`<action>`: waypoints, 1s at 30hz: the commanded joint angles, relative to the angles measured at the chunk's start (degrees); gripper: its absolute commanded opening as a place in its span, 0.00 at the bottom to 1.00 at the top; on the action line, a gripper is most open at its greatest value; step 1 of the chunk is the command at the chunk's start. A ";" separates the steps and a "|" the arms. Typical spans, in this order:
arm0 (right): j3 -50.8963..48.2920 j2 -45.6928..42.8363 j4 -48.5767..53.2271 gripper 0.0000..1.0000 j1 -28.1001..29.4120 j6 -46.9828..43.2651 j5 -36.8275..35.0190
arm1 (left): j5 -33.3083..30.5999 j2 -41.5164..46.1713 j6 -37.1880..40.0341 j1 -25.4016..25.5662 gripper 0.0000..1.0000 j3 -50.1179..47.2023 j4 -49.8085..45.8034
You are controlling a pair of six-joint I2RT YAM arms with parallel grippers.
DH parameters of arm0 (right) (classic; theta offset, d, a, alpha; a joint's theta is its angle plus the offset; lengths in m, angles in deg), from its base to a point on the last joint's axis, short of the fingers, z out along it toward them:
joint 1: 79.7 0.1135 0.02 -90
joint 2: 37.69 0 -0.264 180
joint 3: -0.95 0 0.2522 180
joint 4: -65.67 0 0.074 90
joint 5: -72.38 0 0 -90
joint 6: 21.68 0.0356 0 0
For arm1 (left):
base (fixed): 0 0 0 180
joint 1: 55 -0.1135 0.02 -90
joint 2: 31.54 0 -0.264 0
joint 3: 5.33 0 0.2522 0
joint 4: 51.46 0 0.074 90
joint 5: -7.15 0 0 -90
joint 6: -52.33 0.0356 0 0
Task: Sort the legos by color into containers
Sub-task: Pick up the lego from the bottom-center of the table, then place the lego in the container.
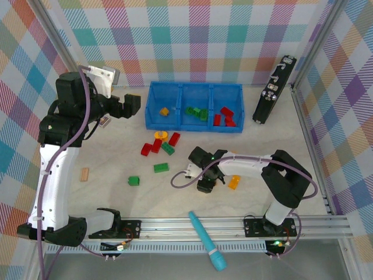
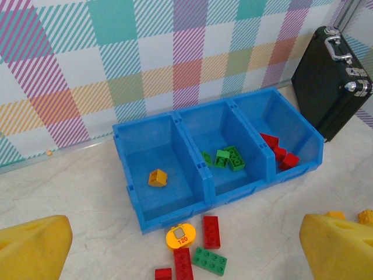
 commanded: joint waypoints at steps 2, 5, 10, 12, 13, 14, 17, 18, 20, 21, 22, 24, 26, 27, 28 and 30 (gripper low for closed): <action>2.51 3.56 -6.01 0.38 -2.63 -0.63 -9.61 | -0.44 -0.14 -0.05 0.79 1.00 1.44 -1.14; 5.85 3.65 -6.01 0.33 -3.70 -2.30 -11.15 | -0.62 -0.14 0.08 0.79 1.00 1.44 -1.15; 17.49 4.27 -6.28 0.32 -7.05 -6.40 -8.79 | -1.06 -0.21 0.48 0.81 1.00 1.62 -1.36; 23.33 5.78 -7.25 0.32 -8.54 -7.47 -7.14 | -1.23 -0.34 0.64 0.79 1.00 1.49 -1.29; 26.52 6.87 -8.04 0.32 -9.28 -8.09 -6.05 | -1.20 -0.38 0.65 0.84 1.00 1.24 -1.13; 29.13 7.86 -9.01 0.32 -9.86 -8.71 -4.91 | -1.19 -0.46 0.66 0.79 1.00 1.03 -0.95; 36.97 12.49 -13.48 0.32 -11.56 -10.18 -2.40 | -0.98 -0.97 0.66 0.79 1.00 0.50 -0.58; 39.73 14.51 -15.01 0.32 -12.08 -10.35 -1.68 | -0.82 -1.21 0.61 0.79 1.00 0.52 -0.46; 45.28 19.02 -17.13 0.32 -12.58 -11.05 -0.95 | -0.64 -1.70 0.66 0.75 1.00 0.49 -0.45; 47.85 21.47 -18.49 0.32 -12.61 -11.52 -0.95 | -0.62 -1.85 0.62 0.79 1.00 0.43 -0.34; 50.22 23.97 -19.79 0.32 -12.59 -12.35 -0.91 | -0.62 -2.00 0.67 0.79 1.00 0.40 -0.36; 53.05 27.74 -24.12 0.32 -12.81 -13.04 -0.74 | -0.79 -2.36 0.83 0.79 1.00 0.60 -0.52; 55.56 31.11 -28.15 0.33 -13.07 -13.20 0.20 | -0.88 -2.65 0.92 0.84 1.00 0.90 -0.71; 57.15 32.85 -29.82 0.33 -13.12 -13.03 0.63 | -0.88 -2.84 0.93 0.79 1.00 1.14 -0.91; 58.87 34.55 -30.77 0.33 -13.12 -12.82 1.16 | -0.88 -3.00 0.93 0.79 1.00 1.39 -1.06; 61.91 37.62 -32.28 0.33 -13.18 -12.08 2.47 | -1.14 -3.02 1.04 0.79 1.00 1.61 -1.24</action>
